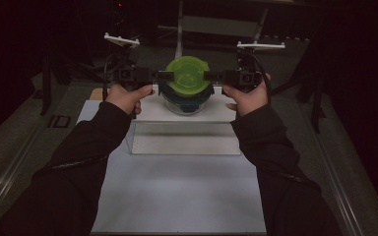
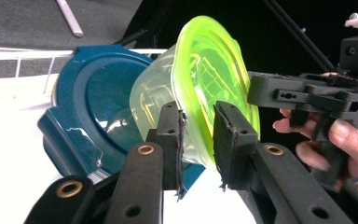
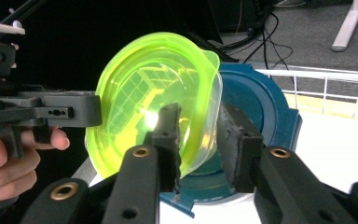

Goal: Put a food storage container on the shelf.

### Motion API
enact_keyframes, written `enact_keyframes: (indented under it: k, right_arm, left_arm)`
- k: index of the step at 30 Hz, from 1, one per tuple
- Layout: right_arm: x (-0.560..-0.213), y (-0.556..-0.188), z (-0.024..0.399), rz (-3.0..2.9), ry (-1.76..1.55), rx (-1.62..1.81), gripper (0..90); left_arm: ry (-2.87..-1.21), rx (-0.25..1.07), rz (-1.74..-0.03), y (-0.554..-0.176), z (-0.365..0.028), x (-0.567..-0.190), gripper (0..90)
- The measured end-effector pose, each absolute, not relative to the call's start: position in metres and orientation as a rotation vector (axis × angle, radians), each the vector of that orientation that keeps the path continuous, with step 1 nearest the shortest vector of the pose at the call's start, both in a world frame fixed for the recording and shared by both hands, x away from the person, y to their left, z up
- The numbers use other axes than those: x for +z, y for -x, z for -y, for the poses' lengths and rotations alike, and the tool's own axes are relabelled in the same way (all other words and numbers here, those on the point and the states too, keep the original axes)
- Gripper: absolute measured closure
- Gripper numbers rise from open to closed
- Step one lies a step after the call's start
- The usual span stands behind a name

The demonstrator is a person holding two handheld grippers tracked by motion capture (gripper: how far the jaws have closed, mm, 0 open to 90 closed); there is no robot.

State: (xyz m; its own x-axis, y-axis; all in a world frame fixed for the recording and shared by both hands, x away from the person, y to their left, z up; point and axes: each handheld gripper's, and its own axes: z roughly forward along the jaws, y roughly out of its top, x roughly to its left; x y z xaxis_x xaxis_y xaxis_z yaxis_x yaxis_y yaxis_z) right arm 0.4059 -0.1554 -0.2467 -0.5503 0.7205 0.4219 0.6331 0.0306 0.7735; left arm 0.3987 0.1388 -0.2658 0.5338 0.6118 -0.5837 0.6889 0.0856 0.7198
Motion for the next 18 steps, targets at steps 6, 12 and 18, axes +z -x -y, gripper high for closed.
enact_keyframes:
  k: [6, 12, 18]
  right_arm:
    - [-0.247, -0.411, 0.151, -2.190, -1.440, 1.551, 64.2]
    - [-0.249, -0.418, 0.152, -2.162, -1.478, 1.542, 59.7]
    - [-0.248, -0.421, 0.153, -2.139, -1.470, 1.538, 49.4]
  left_arm:
    - [-1.583, -0.068, -1.152, -0.409, -0.139, -0.269, 68.9]
    - [-1.592, -0.049, -1.137, -0.414, -0.136, -0.270, 58.1]
    - [-1.585, -0.032, -1.119, -0.415, -0.134, -0.268, 45.9]
